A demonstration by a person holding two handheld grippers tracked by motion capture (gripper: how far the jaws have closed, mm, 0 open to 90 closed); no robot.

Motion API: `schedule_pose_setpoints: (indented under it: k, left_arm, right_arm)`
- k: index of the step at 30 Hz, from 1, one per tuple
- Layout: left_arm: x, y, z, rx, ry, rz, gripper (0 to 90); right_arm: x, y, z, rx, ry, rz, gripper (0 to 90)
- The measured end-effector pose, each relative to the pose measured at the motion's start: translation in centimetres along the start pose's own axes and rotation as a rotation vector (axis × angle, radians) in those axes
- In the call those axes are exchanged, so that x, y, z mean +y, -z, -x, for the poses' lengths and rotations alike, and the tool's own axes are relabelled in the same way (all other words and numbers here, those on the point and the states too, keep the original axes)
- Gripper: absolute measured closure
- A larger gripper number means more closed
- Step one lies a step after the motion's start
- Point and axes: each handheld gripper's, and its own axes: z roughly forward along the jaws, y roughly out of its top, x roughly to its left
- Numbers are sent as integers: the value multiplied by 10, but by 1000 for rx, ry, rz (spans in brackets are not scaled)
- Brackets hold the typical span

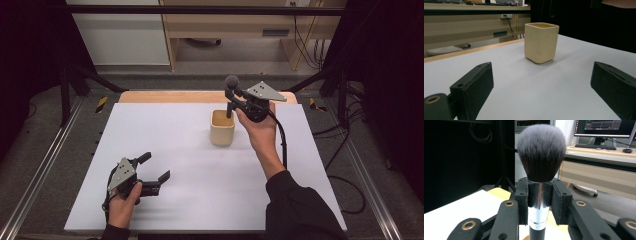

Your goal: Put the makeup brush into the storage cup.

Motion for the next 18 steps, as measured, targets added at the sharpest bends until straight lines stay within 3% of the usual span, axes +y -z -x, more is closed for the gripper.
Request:
schedule_pose_setpoints:
  k: [18]
  left_arm:
    - [1,0,1,0,-8,2,42]
  right_arm:
    - [-6,-6,4,-16,-12,-15,701]
